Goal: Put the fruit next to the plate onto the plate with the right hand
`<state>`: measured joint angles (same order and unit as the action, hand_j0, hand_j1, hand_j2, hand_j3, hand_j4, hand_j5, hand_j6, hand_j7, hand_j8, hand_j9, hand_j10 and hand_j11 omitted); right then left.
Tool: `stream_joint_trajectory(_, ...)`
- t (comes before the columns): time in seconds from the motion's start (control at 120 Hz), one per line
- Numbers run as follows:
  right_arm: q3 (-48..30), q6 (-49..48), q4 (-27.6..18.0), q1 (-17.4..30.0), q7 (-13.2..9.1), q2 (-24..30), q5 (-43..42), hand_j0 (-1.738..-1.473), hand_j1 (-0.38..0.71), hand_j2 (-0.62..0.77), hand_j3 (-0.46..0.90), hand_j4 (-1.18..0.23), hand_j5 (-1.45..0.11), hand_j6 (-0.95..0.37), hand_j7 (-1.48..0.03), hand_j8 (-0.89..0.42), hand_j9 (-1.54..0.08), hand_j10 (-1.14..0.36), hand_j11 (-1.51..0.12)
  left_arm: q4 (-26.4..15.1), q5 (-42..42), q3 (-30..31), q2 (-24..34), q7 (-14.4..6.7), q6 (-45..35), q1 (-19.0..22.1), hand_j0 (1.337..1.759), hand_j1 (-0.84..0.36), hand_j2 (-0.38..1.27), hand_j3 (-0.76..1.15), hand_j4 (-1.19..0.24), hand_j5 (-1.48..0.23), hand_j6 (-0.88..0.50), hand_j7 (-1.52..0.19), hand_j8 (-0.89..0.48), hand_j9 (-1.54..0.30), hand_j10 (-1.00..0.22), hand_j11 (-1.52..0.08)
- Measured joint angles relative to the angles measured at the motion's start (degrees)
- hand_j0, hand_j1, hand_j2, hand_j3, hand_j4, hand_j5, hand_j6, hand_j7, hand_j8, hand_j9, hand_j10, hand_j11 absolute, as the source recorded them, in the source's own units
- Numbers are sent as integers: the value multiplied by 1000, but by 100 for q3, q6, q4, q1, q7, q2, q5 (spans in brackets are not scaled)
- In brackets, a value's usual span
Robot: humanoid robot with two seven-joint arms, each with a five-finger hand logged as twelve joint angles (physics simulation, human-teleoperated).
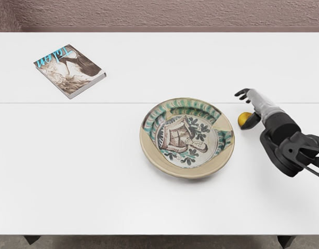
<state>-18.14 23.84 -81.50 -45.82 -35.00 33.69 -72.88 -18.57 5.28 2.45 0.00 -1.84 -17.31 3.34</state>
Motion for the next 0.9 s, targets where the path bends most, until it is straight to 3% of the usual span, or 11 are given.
stream_joint_trajectory(0.583,4,9,130,89,0,-40,40,-1658,54,-64,0,-341,-440,-342,-439,-341,-440,-340,-440,1,0,0,0,0,0,0,1658,343,1,0,-5,-6,-5,-6,-5,-6,-5,-6)
stream_joint_trajectory(0.9,4,7,142,129,0,-47,41,-1658,156,-62,0,-422,-549,-425,-547,-423,-549,-422,-549,2,0,0,0,0,0,0,1658,343,1,0,-5,-6,-5,-6,-5,-6,-5,-6)
